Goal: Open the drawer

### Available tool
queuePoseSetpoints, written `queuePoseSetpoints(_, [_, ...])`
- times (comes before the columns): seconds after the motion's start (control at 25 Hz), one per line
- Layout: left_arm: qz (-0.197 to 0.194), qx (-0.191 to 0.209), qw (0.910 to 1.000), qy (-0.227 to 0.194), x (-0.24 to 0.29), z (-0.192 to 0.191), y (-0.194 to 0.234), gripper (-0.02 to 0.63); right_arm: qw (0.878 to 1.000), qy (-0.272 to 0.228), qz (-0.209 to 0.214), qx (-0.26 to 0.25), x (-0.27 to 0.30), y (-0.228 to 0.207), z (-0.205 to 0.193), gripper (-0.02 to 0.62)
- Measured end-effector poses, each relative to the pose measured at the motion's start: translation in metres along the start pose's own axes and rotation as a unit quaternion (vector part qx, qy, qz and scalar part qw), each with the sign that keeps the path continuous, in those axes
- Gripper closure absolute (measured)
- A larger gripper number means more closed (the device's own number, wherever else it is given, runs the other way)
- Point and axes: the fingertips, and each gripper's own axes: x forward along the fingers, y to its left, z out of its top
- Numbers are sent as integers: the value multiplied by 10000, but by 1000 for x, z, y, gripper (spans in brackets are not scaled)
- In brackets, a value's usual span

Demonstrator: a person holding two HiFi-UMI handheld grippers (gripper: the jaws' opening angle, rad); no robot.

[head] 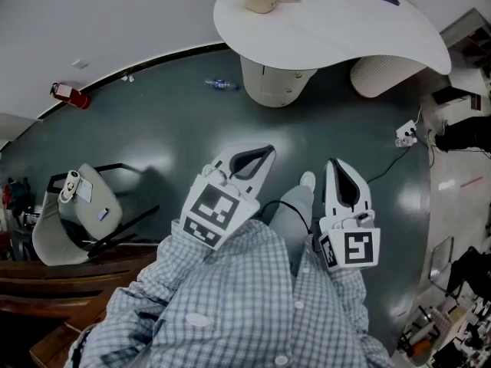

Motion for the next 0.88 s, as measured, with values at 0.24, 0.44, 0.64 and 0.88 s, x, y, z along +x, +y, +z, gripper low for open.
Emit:
queuePoseSetpoints(0.24, [119, -265, 9995, -86, 41, 19, -11, 603, 9975, 109, 415, -553, 19, -36, -2, 586])
queuePoseSetpoints(0.44, [295, -437, 9986, -68, 79, 37, -18, 603, 9925, -171, 820, -890, 27, -64, 13, 586])
queuePoseSetpoints(0.64, [503, -590, 9970, -67, 122, 52, -28, 603, 9908, -235, 1178, -631, 37, -111, 16, 586])
queuePoseSetpoints(0.88, [896, -820, 9926, -92, 165, 65, -39, 603, 9850, 17, 1684, -380, 57, -168, 4, 586])
